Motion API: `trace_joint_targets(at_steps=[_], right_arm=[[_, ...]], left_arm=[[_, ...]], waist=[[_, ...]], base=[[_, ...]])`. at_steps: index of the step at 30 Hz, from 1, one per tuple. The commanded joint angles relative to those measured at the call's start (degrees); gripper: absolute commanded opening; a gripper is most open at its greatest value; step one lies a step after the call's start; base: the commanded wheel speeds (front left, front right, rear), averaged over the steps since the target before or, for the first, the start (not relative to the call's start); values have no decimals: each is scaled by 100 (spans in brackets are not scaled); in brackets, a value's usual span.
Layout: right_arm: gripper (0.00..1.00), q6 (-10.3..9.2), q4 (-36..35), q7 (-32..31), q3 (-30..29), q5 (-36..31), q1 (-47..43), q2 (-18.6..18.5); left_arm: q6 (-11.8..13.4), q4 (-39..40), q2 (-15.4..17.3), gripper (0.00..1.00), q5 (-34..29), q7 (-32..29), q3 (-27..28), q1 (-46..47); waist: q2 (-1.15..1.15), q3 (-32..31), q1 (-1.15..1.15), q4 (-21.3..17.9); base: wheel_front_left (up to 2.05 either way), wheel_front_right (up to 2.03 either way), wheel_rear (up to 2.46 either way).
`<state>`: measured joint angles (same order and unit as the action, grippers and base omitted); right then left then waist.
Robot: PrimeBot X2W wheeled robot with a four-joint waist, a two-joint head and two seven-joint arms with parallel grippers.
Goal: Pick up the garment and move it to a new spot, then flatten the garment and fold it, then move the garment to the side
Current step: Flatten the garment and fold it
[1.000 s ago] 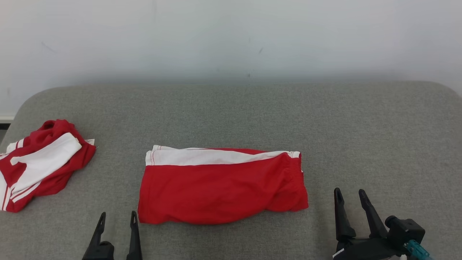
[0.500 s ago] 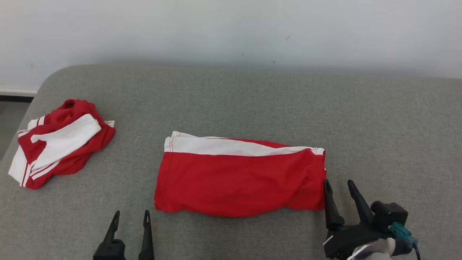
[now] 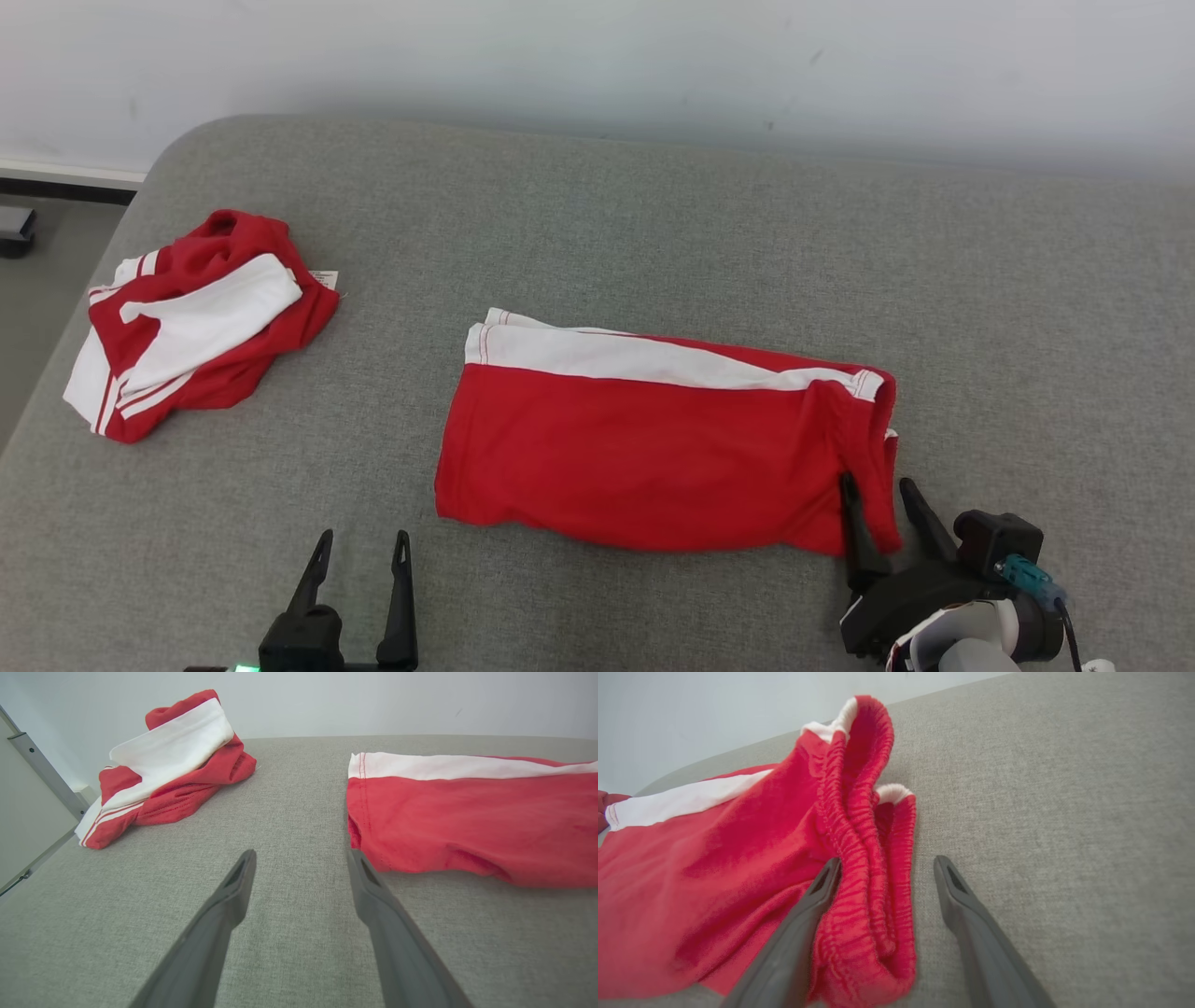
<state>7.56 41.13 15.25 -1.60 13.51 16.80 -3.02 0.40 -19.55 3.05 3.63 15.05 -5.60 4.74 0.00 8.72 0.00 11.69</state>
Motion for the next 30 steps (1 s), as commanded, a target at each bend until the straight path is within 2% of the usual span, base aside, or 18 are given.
trace_joint_targets(at_steps=[1, 4, 5, 6, 7, 8, 22, 26, 30], right_arm=[[100, -13, 137, -27, -3, 103, 7, 8], [100, -13, 203, -30, 45, 192, -4, 10], [89, -13, 229, -34, 80, 277, -6, 13], [64, -12, 237, -35, 153, 315, -1, 17], [20, -12, 233, -35, 218, 366, 1, 21], [0, -12, 217, -35, 259, 440, -2, 24], [0, -13, -205, -12, 28, 1154, -178, -427], [0, -13, -217, -12, 200, 1324, -125, -800], [0, -13, -331, -12, 509, 1565, -2, -955]], left_arm=[[-25, -12, -18, 100, 51, 19, -14, 44], [-21, -8, -19, 100, 53, 19, -25, 51], [-21, 0, -19, 100, 54, 19, -30, 57], [-31, 4, -19, 100, 57, 19, -37, 65], [-27, 7, -19, 100, 69, 19, -40, 72], [-30, 14, -19, 100, 74, 19, -47, 78], [-63, 0, -20, 100, 41, 19, -86, 25], [-84, -49, -19, 100, 66, 19, -139, 7], [-76, -90, -18, 100, 107, 19, -213, 27]], waist=[[0, 29, 0, 32], [0, 44, 0, 45], [0, 52, 0, 51], [0, 60, 0, 57], [0, 68, 0, 58], [0, 74, 0, 57], [0, -38, 0, -195], [0, -98, 0, -373], [0, -126, 0, -465]], base=[[0, 0, 0], [0, 0, 0], [0, 0, 0], [0, 0, 0], [0, 0, 0], [0, 0, 0], [0, 0, 0], [0, 0, 0], [0, 0, 0]])
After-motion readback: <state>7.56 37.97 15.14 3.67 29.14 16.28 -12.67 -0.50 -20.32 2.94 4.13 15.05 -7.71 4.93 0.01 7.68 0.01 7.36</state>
